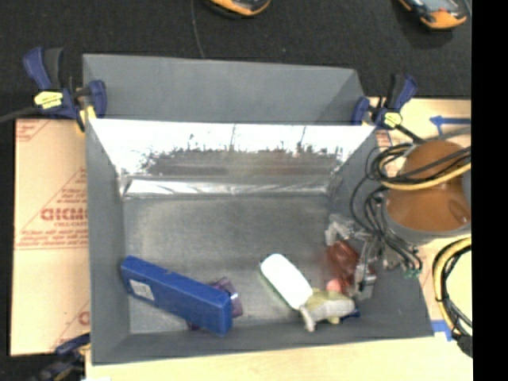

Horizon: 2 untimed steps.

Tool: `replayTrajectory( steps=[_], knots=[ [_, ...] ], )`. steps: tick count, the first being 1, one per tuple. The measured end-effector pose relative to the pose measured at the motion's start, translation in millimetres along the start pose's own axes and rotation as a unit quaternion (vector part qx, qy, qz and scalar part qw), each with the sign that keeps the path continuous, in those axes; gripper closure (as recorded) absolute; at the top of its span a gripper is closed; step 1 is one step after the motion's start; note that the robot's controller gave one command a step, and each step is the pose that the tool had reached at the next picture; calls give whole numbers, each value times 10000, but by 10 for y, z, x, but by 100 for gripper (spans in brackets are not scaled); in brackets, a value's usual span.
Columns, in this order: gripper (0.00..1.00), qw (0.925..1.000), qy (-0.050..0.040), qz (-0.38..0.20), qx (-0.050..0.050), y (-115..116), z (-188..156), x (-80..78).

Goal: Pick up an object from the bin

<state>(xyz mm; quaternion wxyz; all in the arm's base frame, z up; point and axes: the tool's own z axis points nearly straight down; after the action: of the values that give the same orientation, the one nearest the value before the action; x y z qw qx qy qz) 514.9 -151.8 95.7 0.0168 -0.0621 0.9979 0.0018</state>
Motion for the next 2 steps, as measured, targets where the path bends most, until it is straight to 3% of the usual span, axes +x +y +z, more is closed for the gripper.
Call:
replayTrajectory(
  steps=[1,2],
  knots=[
    [100,9998,6,185,10,-52,84,-379],
    [100,9998,5,180,11,-52,79,-378]
  ],
)
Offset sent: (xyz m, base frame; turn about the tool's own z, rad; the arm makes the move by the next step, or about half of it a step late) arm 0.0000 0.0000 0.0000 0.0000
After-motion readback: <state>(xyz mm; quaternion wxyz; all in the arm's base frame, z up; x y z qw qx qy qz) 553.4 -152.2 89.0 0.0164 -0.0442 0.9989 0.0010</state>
